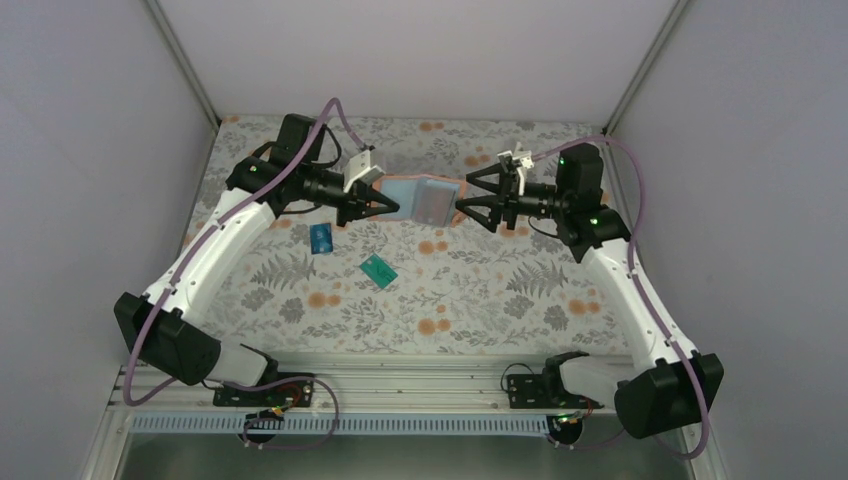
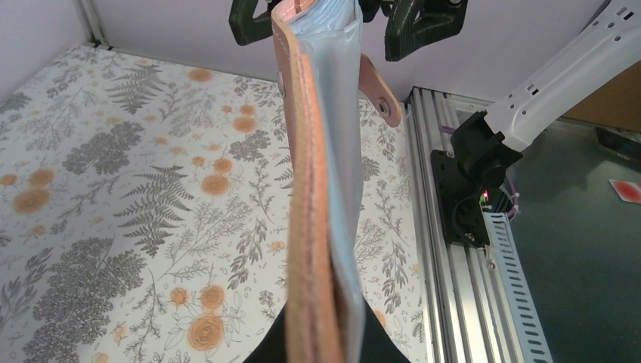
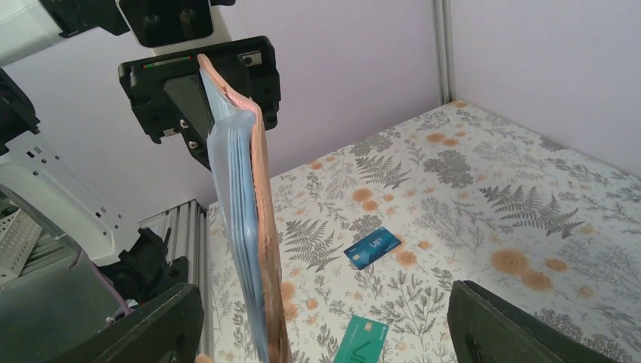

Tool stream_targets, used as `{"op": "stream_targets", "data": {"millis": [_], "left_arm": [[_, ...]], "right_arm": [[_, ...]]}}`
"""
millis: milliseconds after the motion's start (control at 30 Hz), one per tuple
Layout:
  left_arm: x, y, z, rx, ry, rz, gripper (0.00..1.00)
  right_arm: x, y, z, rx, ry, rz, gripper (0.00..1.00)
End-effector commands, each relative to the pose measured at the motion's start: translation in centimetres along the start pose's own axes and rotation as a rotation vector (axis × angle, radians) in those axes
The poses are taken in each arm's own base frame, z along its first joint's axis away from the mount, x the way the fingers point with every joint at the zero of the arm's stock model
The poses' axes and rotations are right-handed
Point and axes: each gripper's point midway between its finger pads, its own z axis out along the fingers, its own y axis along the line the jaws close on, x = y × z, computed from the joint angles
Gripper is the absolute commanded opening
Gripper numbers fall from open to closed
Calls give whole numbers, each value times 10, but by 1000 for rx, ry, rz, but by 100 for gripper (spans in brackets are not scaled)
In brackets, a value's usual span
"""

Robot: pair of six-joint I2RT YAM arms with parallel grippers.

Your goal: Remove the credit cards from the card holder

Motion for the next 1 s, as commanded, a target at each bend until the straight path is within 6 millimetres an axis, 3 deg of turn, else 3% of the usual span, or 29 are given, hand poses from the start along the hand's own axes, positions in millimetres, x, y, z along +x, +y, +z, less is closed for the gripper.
{"op": "stream_targets", "data": {"millis": [0,233,467,700,833,967], "left_arm": [[-15,-13,-9,16,-40,74,2],[-16,-14,-8,23,-46,59,2],[-17,-18,-9,33,-53,75,2],[-15,-22,-7,52,-50,76,2],[-13,-21,-6,50,-47,76,2],[-13,-21,-5,58,-48,72,2]], "right_arm": [[-8,-2,-2,9,-39,-34,82],[-2,5,4,-30,-44,-47,80],[-7,1,7,25,-66,-65,53],[-10,10,25,-32,-48,-87,53],[-14,18,30,-43,-54,-106,41],[-15,27,43,-77,-54,-111,46]]}}
